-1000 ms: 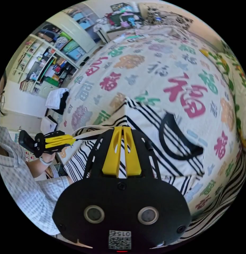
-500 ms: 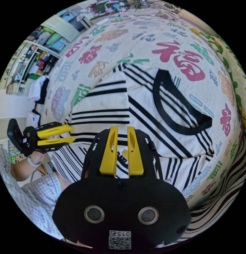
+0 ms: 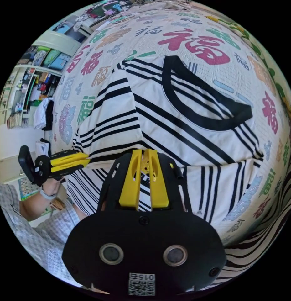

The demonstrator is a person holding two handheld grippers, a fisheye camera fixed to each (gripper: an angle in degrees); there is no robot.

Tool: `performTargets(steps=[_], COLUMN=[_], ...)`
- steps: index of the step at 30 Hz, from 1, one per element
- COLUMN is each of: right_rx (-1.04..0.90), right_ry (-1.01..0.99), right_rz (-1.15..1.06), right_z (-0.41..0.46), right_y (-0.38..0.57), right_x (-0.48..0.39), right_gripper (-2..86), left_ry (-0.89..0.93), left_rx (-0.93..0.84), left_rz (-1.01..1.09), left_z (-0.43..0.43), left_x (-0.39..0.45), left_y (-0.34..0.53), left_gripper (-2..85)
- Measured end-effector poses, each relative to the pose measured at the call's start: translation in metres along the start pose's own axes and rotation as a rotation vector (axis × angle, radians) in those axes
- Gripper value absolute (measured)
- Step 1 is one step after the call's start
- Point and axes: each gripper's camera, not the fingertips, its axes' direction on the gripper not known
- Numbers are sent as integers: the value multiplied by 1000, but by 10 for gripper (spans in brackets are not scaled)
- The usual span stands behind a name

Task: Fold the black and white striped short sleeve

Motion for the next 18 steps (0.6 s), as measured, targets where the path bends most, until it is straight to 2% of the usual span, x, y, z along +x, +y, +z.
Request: performTargets(steps=[13,16,18], right_rx=[137,65,21], right_ry=[-248,-258,-219], right_rz=[117,113,93], right_z=[-31,-22,-13], right_y=[39,43,49], right_x=[40,42,41], right_gripper=[65,62,26], left_ry=[-10,-11,-20], left_rx=[-38,-44,-50], left_rz=[1,9,22], left_z=[23,27,29], left_x=[4,5,8], left_y=[-40,-48,-52], left_gripper=[26,27,29])
